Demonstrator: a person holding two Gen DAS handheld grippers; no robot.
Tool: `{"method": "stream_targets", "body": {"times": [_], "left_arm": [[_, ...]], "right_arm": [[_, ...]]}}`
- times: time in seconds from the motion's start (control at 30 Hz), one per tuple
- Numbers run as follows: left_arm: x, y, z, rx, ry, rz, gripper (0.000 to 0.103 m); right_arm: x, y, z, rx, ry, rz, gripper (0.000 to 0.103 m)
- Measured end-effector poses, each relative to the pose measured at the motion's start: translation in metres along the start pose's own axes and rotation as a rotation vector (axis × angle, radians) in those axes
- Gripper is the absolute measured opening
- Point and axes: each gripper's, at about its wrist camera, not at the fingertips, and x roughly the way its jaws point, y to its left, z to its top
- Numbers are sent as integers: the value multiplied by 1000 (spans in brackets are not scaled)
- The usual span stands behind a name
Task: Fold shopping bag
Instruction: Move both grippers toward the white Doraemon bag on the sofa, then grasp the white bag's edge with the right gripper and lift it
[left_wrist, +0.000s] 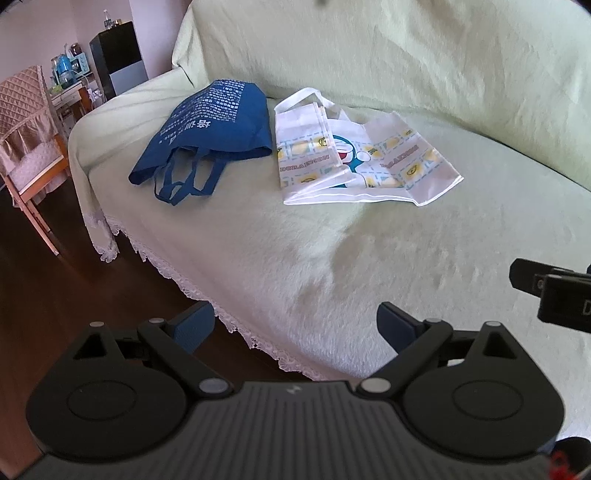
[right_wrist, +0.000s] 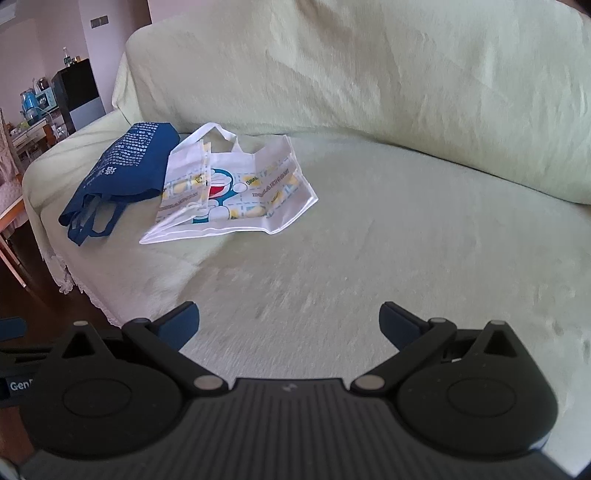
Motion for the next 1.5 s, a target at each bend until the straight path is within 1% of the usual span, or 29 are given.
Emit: {"method": "stream_targets", "body": {"times": [0.1, 0.2, 0.23, 0.3, 0.43, 0.53, 0.63, 0.67, 0.7, 0.77, 0.87, 0.93, 1.07, 1.1, 1.13, 1.17, 1.2, 1.27, 1.3, 1.33, 1.37, 1.4, 1.43, 1.5], "left_arm": [[7, 3, 3, -9, 6, 6, 96], [15, 6, 7, -12, 14, 8, 96], [18, 6, 8, -13, 16, 9, 96], [28, 2, 14, -9, 19, 4, 96], [49, 5, 24, 9, 4, -5, 96], [68, 3, 36, 30, -25, -20, 96], [90, -6, 52, 96, -78, -10, 96], [99, -14, 57, 134, -100, 7, 96], [108, -20, 62, 172, -122, 22, 96], [124, -29, 72, 236, -157, 30, 96], [148, -36, 87, 281, -197, -2, 96], [165, -41, 96, 308, -214, 2, 96], [198, -51, 108, 340, -211, -1, 96], [205, -51, 108, 350, -204, -3, 95], [212, -51, 107, 360, -198, -4, 95], [218, -51, 107, 370, -191, -6, 92], [224, -51, 106, 377, -183, -8, 87], [234, -49, 105, 382, -164, -16, 77], [237, -47, 101, 379, -154, -21, 74], [240, -45, 98, 370, -146, -30, 72], [241, -44, 97, 365, -141, -39, 65], [243, -43, 96, 360, -136, -49, 59], [243, -42, 96, 360, -134, -56, 56], [235, -43, 95, 377, -141, -51, 44]], "right_arm": [[3, 9, -4, -10, 8, 0, 103], [13, 8, 2, -15, 15, 4, 103], [22, 3, 9, -16, 22, 10, 103], [33, 2, 12, -27, 27, 12, 103], [50, 2, 7, -96, -8, -15, 103], [63, 2, 2, -155, -41, -41, 103], [80, 0, 4, -218, -77, -49, 103], [98, -11, 19, -237, -79, -47, 103], [110, -15, 27, -246, -83, -49, 103], [126, -18, 37, -219, -82, -31, 102], [149, -21, 50, -167, -79, 3, 102], [163, -20, 58, -122, -80, 29, 102], [182, -12, 66, -73, -85, 57, 102], [207, -22, 79, -59, -67, 63, 102], [219, -22, 84, -47, -58, 65, 102], [225, -20, 85, -34, -51, 63, 102], [232, -19, 86, -17, -42, 70, 99], [244, -17, 87, 26, -19, 97, 94], [248, -15, 86, 40, -11, 105, 85], [252, -12, 85, 52, -4, 113, 69], [256, -10, 84, 64, 3, 120, 59], [259, -7, 83, 75, 10, 127, 27], [261, -5, 83, 81, 19, 140, 5], [263, -7, 88, 117, 18, 183, 3]]}}
